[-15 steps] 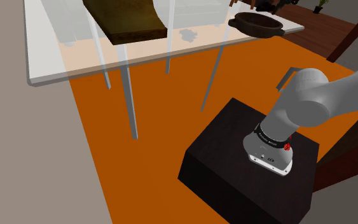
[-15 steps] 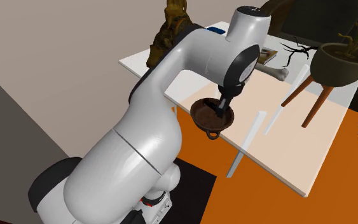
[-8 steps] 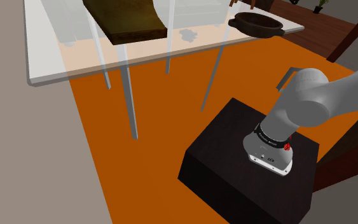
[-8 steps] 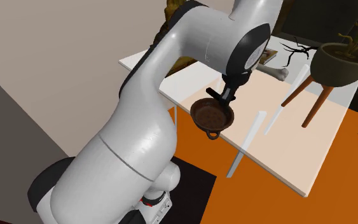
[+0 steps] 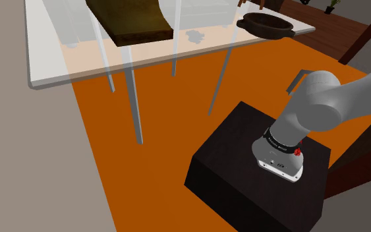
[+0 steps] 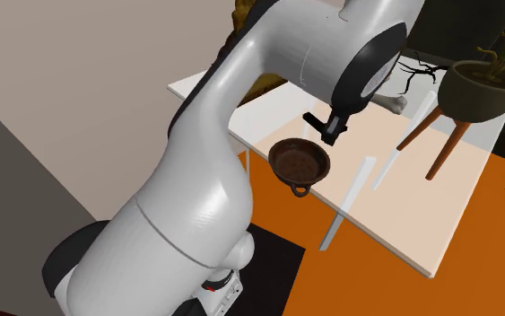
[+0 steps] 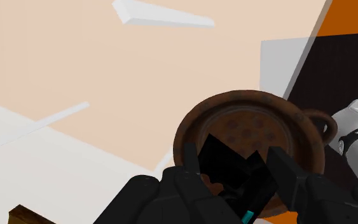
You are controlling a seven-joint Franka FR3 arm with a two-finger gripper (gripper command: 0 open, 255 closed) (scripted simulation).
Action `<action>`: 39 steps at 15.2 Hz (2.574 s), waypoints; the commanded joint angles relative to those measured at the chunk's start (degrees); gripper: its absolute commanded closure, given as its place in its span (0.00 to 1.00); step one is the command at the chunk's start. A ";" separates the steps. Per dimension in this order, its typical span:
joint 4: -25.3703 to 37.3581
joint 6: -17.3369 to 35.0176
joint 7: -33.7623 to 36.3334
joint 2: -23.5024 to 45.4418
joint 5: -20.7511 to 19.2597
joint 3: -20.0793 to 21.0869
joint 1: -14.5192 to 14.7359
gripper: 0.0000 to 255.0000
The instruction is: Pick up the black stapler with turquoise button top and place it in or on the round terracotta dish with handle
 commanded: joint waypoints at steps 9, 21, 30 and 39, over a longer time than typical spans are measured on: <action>-10.82 6.23 0.06 -4.07 -1.72 -1.06 -1.55 1.00; -15.94 9.32 0.06 -6.10 -2.73 -1.86 -2.43 1.00; -11.67 5.77 -0.26 -5.35 -2.00 -1.02 -2.16 0.00; -7.62 2.59 -0.47 -4.49 -1.49 -0.43 -1.74 0.00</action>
